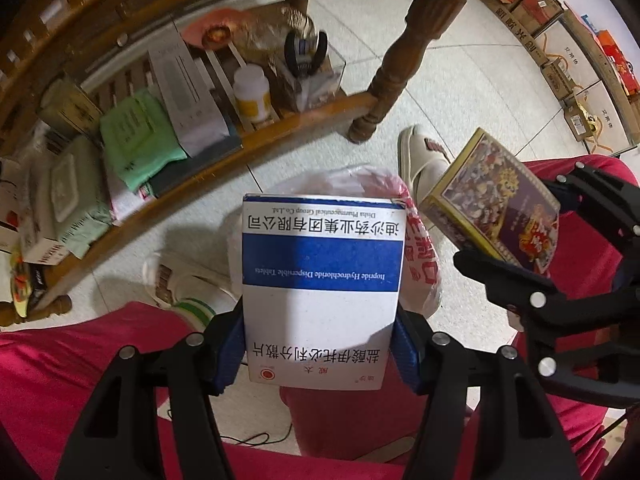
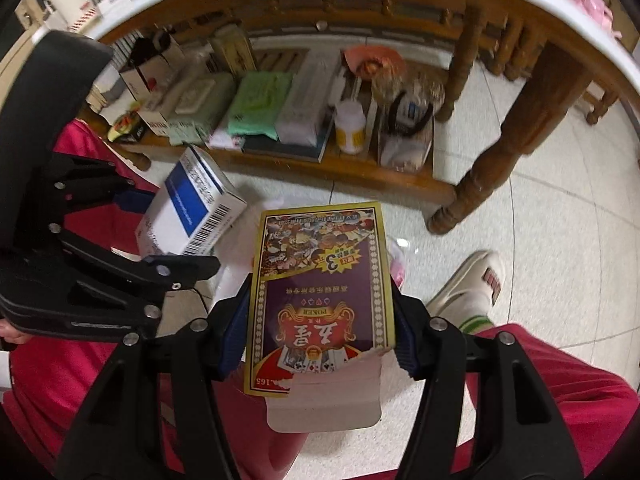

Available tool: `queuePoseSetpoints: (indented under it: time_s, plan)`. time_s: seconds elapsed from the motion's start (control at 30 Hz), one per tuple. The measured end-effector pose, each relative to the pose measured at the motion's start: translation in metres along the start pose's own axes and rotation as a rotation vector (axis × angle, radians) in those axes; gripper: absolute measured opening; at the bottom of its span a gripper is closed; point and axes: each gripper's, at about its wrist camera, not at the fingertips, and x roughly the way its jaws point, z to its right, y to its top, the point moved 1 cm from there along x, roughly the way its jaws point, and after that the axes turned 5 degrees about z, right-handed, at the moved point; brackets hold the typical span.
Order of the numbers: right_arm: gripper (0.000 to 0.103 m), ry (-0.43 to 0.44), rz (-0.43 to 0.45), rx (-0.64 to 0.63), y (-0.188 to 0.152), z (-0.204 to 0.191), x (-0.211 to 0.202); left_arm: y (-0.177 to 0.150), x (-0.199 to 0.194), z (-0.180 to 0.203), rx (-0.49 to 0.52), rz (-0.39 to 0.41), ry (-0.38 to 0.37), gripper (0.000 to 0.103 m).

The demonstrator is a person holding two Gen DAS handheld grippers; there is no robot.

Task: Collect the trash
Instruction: 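Carry both held boxes down over the white plastic trash bag, then open both tools to drop the boxes into the trash bag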

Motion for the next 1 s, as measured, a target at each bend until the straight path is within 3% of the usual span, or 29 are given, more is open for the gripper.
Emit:
queuePoseSetpoints:
  time_s: [0.7, 1.0]
  plan:
    - [0.059, 0.042, -0.226, 0.042, -0.024, 0.013, 0.086, 0.0, 0.091, -0.022, -0.109, -0.227, -0.073, 0.06]
    - [0.059, 0.065, -0.284, 0.064, -0.027, 0.012, 0.111, 0.006, 0.119, -0.027, -0.18, -0.31, -0.113, 0.06]
